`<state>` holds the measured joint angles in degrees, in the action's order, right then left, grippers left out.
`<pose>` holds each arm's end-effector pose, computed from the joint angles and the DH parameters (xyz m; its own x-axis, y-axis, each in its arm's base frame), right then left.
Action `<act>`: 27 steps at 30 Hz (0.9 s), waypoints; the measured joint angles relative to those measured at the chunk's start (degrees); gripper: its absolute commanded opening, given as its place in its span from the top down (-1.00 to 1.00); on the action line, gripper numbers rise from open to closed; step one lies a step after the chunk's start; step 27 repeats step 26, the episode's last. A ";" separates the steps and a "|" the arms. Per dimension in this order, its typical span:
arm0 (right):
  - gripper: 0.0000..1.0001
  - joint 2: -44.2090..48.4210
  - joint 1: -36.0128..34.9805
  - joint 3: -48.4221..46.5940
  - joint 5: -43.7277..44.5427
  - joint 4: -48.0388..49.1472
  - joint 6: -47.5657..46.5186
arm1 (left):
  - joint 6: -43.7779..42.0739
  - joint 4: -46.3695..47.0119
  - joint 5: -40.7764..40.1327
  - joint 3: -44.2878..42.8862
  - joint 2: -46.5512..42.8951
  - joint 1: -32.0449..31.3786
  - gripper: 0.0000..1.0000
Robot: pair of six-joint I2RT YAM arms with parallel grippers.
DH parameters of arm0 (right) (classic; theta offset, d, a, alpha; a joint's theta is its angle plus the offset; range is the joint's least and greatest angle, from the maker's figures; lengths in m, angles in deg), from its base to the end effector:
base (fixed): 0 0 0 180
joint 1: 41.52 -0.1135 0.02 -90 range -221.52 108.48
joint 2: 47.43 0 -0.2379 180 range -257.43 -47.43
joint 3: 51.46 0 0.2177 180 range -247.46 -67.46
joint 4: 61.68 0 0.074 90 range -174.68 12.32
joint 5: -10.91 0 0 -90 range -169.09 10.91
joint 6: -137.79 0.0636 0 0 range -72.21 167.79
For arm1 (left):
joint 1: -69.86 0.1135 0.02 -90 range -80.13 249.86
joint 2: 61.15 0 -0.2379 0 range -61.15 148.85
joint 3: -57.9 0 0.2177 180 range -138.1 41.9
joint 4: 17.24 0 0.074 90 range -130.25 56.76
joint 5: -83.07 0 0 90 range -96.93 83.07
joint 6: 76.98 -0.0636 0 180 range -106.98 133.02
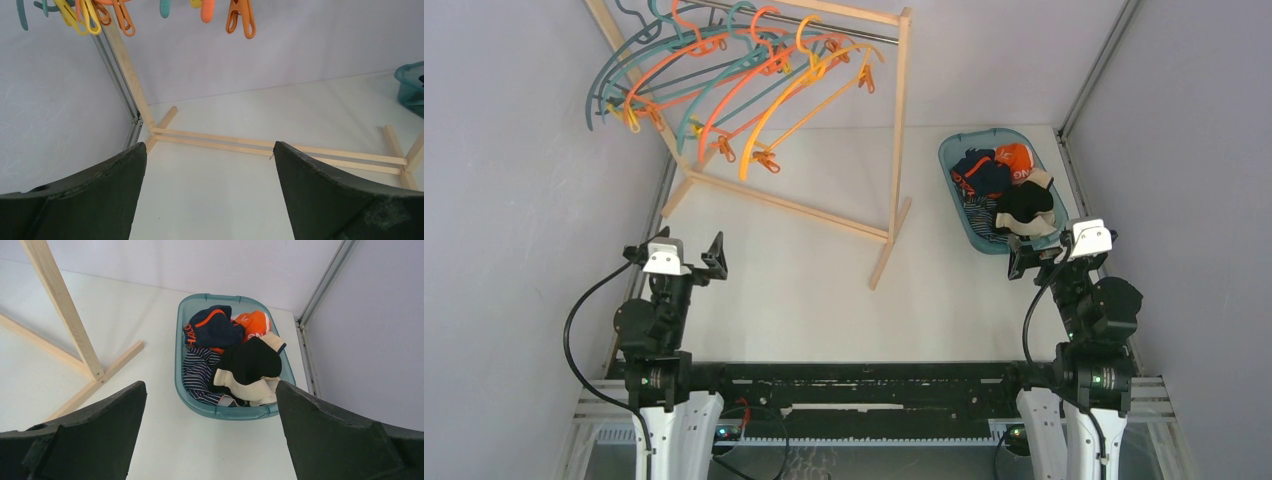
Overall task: Remove the underwear clipped to the hanger
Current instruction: Reset both arms
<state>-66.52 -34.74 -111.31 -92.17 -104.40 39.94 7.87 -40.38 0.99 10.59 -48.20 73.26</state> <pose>0.0970 0.0030 0.3288 -0.0187 -0.1318 -0.9911 -0.1132 0.9852 -0.1288 0.1026 -0.0027 0.3163 0.2003 0.1010 -0.9745 0.0584 0.9917 0.1148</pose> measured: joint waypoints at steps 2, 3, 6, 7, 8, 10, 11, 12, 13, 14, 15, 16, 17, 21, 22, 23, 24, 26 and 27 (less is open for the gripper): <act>-1.00 0.00 0.00 0.00 -0.07 0.00 0.00 | -0.02 -0.11 0.00 0.00 0.00 0.00 -0.99; -1.00 0.00 0.00 0.00 -0.11 0.00 0.00 | 0.00 -0.15 0.00 0.00 0.00 0.00 -0.99; -1.00 0.00 0.00 0.00 -0.22 0.00 0.00 | -0.02 -0.31 0.00 0.00 0.00 0.00 -0.99; -1.00 0.00 0.00 0.00 -0.20 0.00 -0.02 | -0.02 -0.31 0.00 0.00 0.00 0.00 -0.99; -1.00 0.00 0.00 0.00 -0.22 0.00 0.00 | -0.02 -0.31 0.00 0.00 0.00 0.00 -0.99; -1.00 0.00 0.00 0.00 -0.37 -0.02 -0.02 | -0.07 -0.31 0.00 0.00 0.00 0.00 -1.00; -1.00 0.00 0.00 0.00 -0.39 -0.02 -0.02 | -0.07 -0.31 0.02 0.00 0.00 0.00 -0.99; -1.00 0.00 0.00 0.00 -0.42 -0.02 -0.02 | -0.09 -0.31 0.02 0.00 0.00 0.00 -0.99; -1.00 0.00 0.00 0.00 -0.48 -0.02 -0.02 | -0.15 -0.31 0.02 0.00 0.00 0.00 -1.00; -1.00 0.00 0.00 0.00 -0.59 -0.02 -0.02 | -0.24 -0.31 0.02 0.00 0.00 0.00 -0.99; -1.00 0.00 0.00 0.00 -0.66 -0.02 -0.02 | -0.33 -0.31 0.02 0.00 0.00 0.00 -0.99; -1.00 0.00 0.00 0.00 -0.74 -0.02 -0.02 | -0.42 -0.31 0.02 0.00 0.00 0.00 -0.99; -1.00 -0.02 0.00 0.00 -0.76 -0.02 -0.02 | -0.44 -0.31 0.02 0.00 0.00 0.00 -1.00; -1.00 -0.02 0.00 0.00 -0.90 -0.02 -0.02 | -0.44 -0.33 0.02 0.00 0.00 0.00 -0.99; -1.00 -0.02 0.00 0.00 -0.94 -0.02 -0.02 | -0.46 -0.31 0.02 0.00 0.00 0.00 -0.99; -1.00 -0.04 0.00 0.00 -0.94 -0.02 -0.02 | -0.46 -0.31 0.02 0.00 0.00 0.00 -0.99; -1.00 -0.04 0.00 0.00 -0.94 -0.02 -0.02 | -0.46 -0.31 0.02 0.00 0.00 0.00 -0.99; -1.00 -0.15 0.00 0.00 -1.01 -0.02 -0.02 | -0.48 -0.31 0.02 0.00 0.00 0.00 -0.99; -1.00 -0.15 0.00 0.00 -1.01 -0.02 -0.02 | -0.48 -0.31 0.02 0.00 0.00 0.00 -0.99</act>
